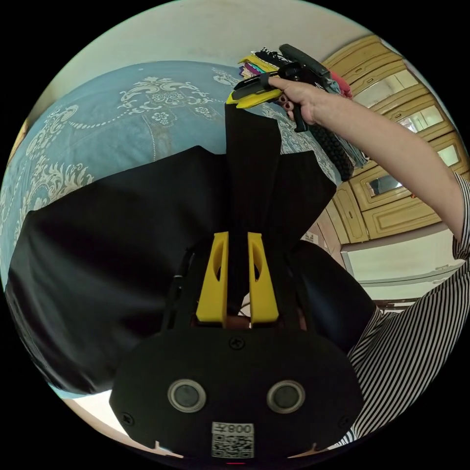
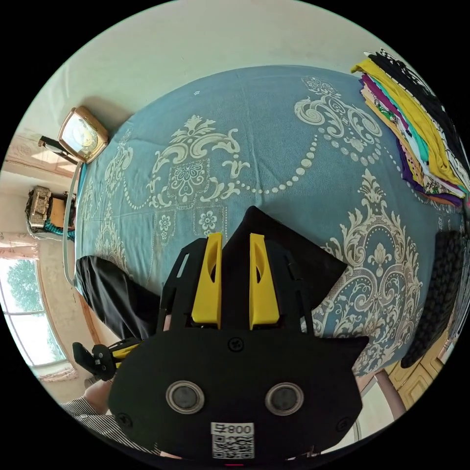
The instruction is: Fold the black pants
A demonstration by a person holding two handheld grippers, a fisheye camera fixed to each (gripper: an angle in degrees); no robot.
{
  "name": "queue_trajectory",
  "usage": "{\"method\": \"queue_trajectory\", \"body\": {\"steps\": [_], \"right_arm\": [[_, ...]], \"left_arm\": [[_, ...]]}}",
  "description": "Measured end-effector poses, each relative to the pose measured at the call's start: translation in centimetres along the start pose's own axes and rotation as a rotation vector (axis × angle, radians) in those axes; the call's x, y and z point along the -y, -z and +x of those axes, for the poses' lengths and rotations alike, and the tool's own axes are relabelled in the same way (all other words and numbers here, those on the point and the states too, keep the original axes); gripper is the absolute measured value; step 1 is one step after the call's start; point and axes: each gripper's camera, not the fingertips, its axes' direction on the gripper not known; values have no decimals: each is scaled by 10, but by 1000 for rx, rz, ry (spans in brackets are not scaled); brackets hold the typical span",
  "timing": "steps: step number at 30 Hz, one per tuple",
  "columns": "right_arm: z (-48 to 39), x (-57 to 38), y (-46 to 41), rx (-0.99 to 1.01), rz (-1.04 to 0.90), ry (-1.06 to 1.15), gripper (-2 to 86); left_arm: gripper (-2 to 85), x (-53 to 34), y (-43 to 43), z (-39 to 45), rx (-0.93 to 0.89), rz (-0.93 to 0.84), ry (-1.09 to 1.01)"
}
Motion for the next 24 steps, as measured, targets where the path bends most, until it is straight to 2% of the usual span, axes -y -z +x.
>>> {"method": "queue_trajectory", "body": {"steps": [2,8,11,15,19,24], "right_arm": [[7,4,-17,-40,-51,-1,85],[39,-9,-26,-108,-43,55,34],[77,-29,-5,42,35,46,18],[157,-88,48,412,250,30,9],[259,-185,66,664,410,-91,9],[363,-301,23,699,390,-369,13]], "left_arm": [[58,11,3,7,-4,-1,4],[28,42,29,33,-3,15,-1],[21,53,55,55,2,69,-34],[17,62,92,96,3,133,-139],[17,76,104,142,41,89,-261],[19,96,96,185,87,-24,-343]]}}
